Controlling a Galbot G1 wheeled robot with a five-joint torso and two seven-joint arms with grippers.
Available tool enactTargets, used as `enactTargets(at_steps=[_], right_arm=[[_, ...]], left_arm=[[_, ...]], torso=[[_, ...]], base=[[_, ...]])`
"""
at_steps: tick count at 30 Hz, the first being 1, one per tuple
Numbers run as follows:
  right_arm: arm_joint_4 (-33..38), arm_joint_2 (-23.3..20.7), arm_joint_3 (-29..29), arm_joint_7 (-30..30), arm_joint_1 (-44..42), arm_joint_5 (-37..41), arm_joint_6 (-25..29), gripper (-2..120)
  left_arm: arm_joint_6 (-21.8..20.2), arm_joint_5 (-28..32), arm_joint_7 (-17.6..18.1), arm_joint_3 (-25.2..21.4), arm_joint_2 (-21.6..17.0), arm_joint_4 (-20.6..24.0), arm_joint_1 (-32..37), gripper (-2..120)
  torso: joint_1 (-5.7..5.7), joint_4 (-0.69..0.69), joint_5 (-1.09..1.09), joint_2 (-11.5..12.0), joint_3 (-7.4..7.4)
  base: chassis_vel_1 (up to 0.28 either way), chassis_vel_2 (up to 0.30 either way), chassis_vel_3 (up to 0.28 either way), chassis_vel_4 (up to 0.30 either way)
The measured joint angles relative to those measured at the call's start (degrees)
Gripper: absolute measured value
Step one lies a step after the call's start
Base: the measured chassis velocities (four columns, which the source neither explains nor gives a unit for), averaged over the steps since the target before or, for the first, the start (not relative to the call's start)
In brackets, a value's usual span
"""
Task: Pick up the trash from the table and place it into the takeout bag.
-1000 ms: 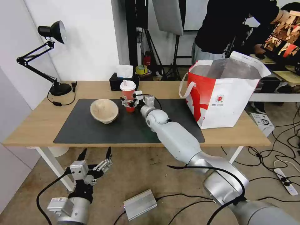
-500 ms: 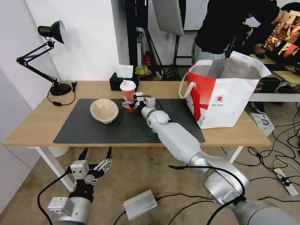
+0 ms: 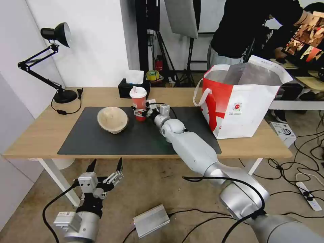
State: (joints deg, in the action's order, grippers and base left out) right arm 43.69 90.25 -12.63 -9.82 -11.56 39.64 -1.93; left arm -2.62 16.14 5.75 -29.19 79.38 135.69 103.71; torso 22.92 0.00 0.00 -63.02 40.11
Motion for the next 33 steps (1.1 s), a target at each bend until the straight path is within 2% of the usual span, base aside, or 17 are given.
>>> enactTargets(at_steps=[20,33], right_arm=[[0.46,-0.04,1.04,-0.61,0.61,-0.17,0.51,100],[0.42,-0.02,1.13,-2.77,0.66,0.0,2.92,100]], left_arm=[[-0.04,-0.03,-0.14,1.12,-0.52,-0.76,-1.01,100],[-0.08,-0.15,-0.66,1.34,-0.57,-0.42,-0.99,100]], torso=[[0.0,0.0,0.0,0.0,0.0],[0.0,0.0,0.0,0.0,-0.01]], base=[[0.0,0.0,0.0,0.0],[0.0,0.0,0.0,0.0]])
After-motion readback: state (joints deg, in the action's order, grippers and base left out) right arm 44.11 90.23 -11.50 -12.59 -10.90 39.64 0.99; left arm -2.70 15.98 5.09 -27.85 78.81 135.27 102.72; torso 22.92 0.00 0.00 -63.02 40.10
